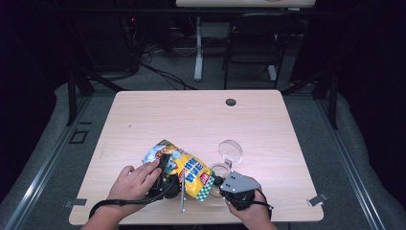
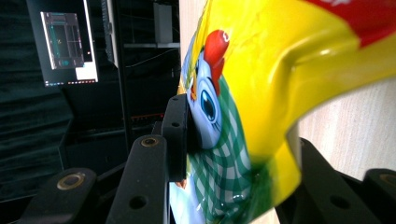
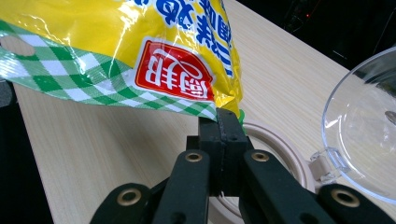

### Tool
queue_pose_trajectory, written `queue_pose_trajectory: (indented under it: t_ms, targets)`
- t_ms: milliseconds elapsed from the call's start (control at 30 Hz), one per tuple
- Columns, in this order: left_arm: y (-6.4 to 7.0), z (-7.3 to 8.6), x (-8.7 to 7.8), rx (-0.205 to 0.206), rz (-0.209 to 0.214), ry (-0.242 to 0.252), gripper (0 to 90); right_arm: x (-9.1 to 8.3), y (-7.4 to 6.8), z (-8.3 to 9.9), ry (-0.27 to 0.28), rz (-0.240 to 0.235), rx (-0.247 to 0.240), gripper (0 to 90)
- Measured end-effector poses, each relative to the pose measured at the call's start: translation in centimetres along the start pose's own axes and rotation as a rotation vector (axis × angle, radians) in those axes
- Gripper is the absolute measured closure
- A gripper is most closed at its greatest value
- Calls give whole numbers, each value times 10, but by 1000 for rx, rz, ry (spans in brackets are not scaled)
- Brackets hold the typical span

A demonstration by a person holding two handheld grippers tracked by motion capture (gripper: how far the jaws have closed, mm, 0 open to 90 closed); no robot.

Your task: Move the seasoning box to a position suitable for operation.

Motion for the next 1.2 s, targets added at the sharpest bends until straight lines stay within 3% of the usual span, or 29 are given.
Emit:
queue_pose_trajectory:
  t_ms: [1000,1200]
  targets:
    - [-3,-8,2,73,-29,10,673,2,2,5,-9,-5,33,900]
    - [-2,-9,1,81,-36,15,673,1,1,6,-17,-2,21,900]
Point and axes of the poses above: each handheld gripper's, and its own axes: x roughly forward along the jaws, z roughly out of its underside, y roughly to its right, the point moved 8 cm from there along x, roughly forward along the jaws, and after that the axes turned 15 degrees about -x, right-handed, at the moved point
